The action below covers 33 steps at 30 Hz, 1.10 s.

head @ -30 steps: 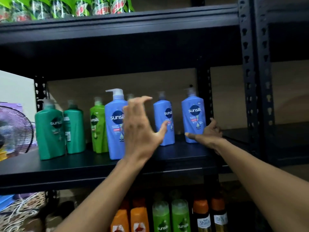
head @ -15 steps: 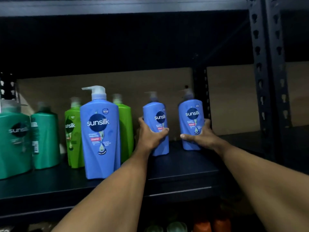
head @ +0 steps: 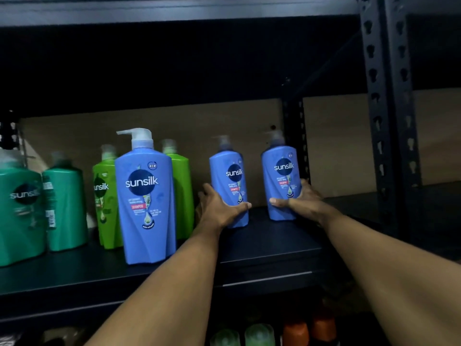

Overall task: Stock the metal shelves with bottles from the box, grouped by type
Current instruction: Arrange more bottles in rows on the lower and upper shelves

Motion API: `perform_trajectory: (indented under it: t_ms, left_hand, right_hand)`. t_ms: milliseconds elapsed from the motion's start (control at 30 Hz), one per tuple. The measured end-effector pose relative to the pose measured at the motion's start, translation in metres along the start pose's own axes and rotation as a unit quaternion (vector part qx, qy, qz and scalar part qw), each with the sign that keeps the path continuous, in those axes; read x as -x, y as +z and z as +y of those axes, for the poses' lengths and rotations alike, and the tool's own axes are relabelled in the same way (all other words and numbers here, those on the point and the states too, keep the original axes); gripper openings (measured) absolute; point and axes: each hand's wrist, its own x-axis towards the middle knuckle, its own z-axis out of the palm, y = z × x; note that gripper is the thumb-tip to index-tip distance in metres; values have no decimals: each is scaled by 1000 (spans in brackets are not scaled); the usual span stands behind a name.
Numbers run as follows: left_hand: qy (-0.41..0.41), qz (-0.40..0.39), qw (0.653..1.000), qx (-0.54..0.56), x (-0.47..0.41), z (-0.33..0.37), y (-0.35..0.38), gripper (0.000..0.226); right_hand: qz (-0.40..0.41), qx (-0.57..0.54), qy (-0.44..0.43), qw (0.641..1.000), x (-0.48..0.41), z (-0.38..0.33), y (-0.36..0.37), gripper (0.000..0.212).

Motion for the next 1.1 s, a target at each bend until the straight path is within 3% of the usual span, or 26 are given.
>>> perform_trajectory:
  t_ms: [333,467,567,733,900,1100]
  left_hand:
    - [25,-80,989,124,-9,-9,5,88]
    - [16,-109,986,124,-12,-10,9,88]
    - [22,-109,986,120,-13,-9,9,97]
    - [-1,-204,967,156,-16,-14,10,57]
    - [9,-194,972,136,-19,-18,11,61]
    - [41,-157,982,97,-16,-18,12,102]
  right_hand:
    - [-3,-10,22,1000,7,1,-4,83]
    - [-11,-20,24,999,4,3,-4,87]
    - [-10,-33,20,999,6,2,-3,104]
    - [-10,-39,23,999,9,1,-2,100]
    - [-19,-28,22,999,7,1,-4,111]
    - [-19,-24,23,999,3,5,-4,115]
